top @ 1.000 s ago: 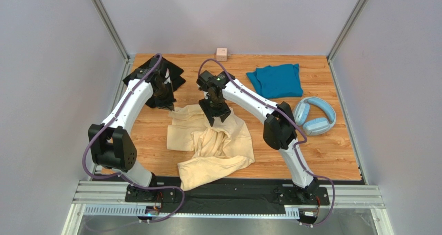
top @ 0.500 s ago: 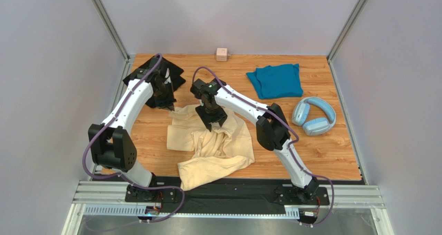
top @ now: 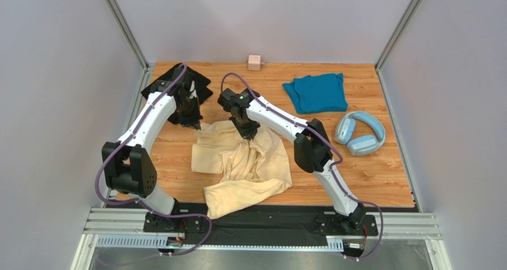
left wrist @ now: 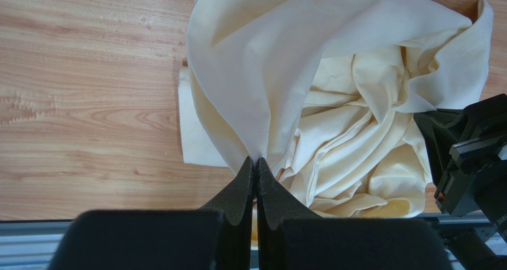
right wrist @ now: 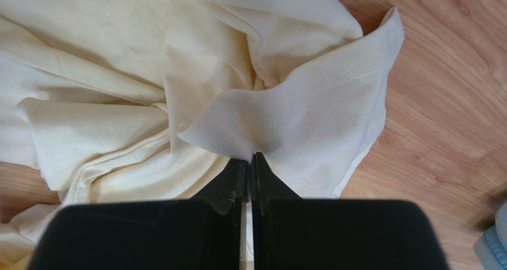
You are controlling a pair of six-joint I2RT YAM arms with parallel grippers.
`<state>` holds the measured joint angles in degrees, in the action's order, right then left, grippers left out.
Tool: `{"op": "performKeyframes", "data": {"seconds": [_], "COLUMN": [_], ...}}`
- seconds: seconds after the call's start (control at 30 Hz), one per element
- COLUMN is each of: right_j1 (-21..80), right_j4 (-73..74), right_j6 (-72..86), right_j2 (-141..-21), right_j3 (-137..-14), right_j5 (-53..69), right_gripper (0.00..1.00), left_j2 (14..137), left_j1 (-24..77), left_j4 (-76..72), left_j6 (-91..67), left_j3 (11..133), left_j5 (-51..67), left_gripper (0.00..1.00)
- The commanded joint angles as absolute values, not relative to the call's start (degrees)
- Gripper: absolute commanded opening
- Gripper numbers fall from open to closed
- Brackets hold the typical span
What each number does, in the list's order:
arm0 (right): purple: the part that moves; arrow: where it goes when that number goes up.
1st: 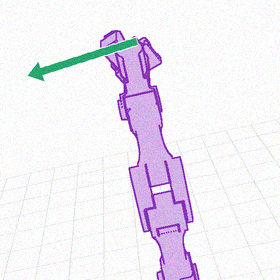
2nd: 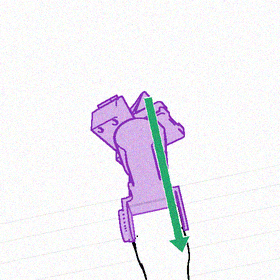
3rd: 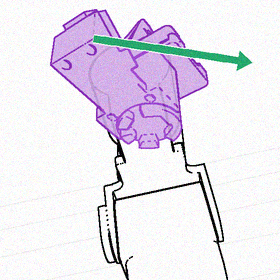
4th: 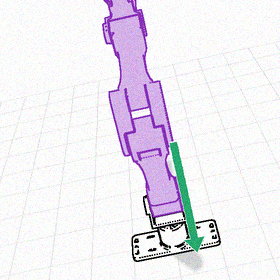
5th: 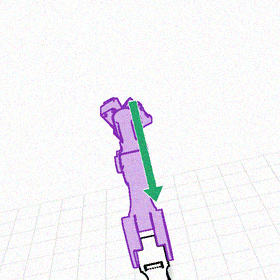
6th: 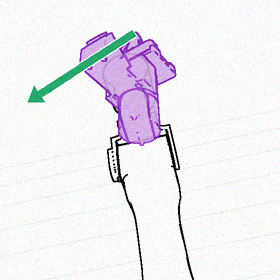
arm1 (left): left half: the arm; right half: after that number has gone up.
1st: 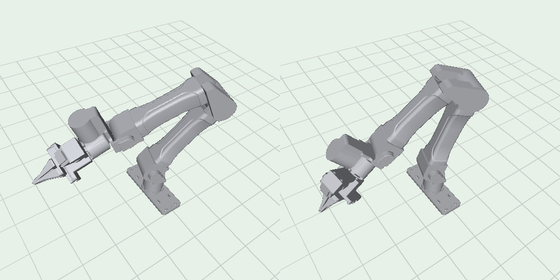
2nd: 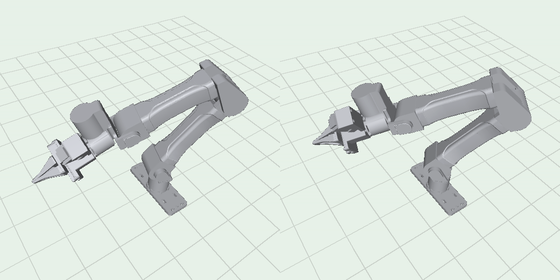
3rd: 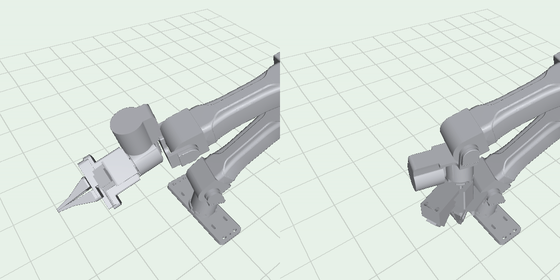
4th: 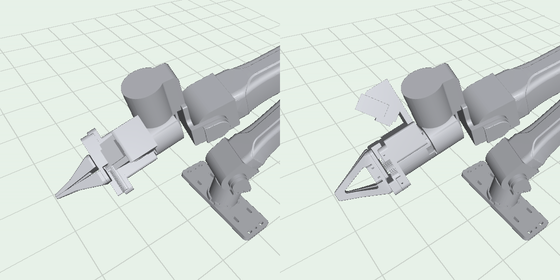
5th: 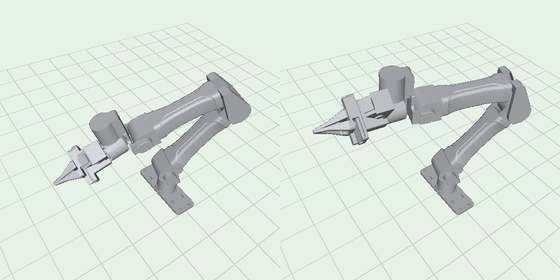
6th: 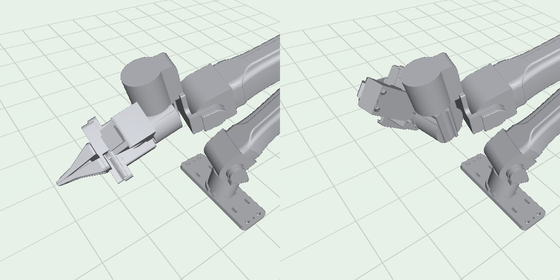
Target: Fold and stack the t-shirts
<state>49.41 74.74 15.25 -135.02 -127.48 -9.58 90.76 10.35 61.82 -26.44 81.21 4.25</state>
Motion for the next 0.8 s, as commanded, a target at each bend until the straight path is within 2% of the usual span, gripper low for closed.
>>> {"op": "performKeyframes", "data": {"seconds": [0.0, 0.2, 0.47, 0.77], "right_j1": [49.1, 46.7, 37.0, 28.8], "right_j4": [73.9, 73.2, 68.8, 66.1], "right_j6": [15.1, 15.8, 16.3, 13.4], "right_j2": [-132.8, -126.3, -107.4, -93.3], "right_j3": [-126.6, -120.9, -110.7, -113.3], "right_j5": [-12.6, -15.2, -15.1, -9.6], "right_gripper": [0.00, 0.00, 0.00, 0.00], "left_j2": [90.3, 90.0, 86.7, 77.9], "left_j1": [10.1, 10.1, 10.1, 10.1], "left_j4": [60.8, 61.4, 63.7, 66.4], "left_j6": [-26.0, -26.5, -29.8, -31.1], "left_j3": [81.6, 83.1, 88.1, 92.1], "left_j5": [5.0, 3.5, 1.5, -4.2], "left_gripper": [0.00, 0.00, 0.00, 0.00]}}
